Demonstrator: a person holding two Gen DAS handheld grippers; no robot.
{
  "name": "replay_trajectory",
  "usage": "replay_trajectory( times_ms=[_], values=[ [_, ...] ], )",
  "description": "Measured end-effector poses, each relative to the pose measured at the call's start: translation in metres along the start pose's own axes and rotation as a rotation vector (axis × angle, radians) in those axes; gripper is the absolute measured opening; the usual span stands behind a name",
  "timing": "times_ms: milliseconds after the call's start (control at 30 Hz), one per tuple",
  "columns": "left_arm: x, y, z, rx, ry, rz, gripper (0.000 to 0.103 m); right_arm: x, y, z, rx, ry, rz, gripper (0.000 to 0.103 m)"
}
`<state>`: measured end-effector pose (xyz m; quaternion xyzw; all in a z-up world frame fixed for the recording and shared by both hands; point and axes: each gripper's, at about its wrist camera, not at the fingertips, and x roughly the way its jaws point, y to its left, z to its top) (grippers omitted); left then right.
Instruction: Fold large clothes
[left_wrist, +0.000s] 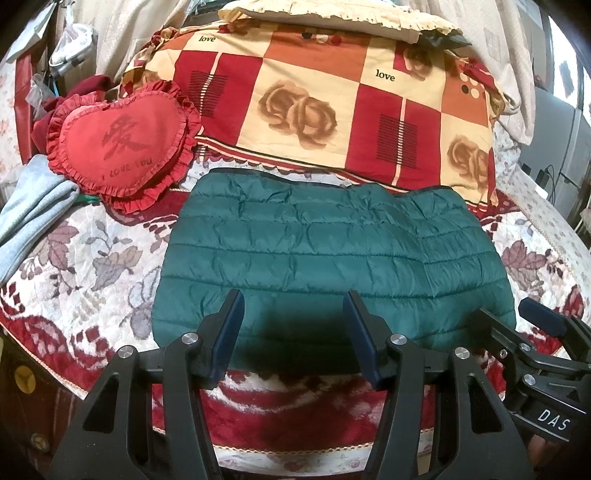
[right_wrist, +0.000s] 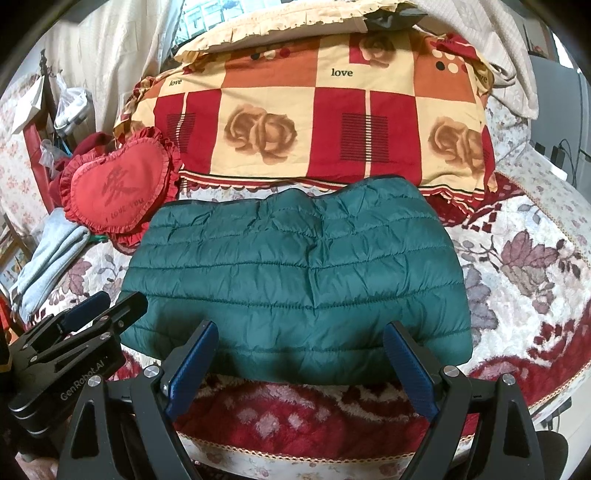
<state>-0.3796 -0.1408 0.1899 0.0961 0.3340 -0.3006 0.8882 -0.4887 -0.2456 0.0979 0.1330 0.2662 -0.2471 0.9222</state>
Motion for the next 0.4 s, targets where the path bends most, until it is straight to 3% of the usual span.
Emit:
replay_trajectory(
  times_ms=[400],
  values=[
    [0.0002,0.0002,-0.0019,0.024,-0.037,0.011,0.056,0.0048,-0.0071,-0.0035,0.015,0.017,0.006,0.089]
  ],
)
